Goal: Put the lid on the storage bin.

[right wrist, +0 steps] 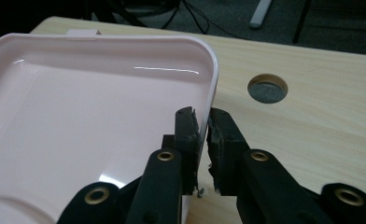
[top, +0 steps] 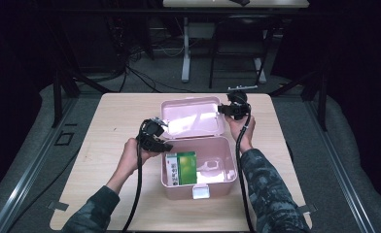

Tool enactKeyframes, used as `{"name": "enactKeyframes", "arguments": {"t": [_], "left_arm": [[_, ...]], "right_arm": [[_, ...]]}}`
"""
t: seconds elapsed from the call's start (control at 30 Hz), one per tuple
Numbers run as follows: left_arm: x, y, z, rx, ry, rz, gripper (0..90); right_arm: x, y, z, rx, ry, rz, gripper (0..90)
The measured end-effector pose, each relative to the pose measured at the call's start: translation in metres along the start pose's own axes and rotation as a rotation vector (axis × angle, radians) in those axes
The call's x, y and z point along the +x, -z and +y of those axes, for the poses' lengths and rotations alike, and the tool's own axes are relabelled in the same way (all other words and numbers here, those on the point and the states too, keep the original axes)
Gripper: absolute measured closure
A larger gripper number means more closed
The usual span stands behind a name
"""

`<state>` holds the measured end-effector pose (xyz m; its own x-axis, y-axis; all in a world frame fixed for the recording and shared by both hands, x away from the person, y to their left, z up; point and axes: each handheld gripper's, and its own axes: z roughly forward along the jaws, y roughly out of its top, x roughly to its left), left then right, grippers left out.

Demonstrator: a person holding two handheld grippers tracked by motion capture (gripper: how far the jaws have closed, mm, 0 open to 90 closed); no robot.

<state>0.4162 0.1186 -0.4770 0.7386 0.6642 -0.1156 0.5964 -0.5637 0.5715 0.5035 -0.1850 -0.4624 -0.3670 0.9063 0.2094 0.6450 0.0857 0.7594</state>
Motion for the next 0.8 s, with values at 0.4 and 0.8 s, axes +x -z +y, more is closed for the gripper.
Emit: {"name": "enactKeyframes", "arguments": {"t": [0.4,0.8], "left_arm": [[0.000,-0.002,0.002,-0.009,0.002,0.007,76.6],[-0.003,-0.002,0.001,-0.031,0.010,0.031,75.2]], "right_arm": [[-0.001,0.028,0.003,-0.108,-0.001,0.051,84.4],[0.007,0.062,-0.001,-0.217,0.047,0.091,86.3]]}}
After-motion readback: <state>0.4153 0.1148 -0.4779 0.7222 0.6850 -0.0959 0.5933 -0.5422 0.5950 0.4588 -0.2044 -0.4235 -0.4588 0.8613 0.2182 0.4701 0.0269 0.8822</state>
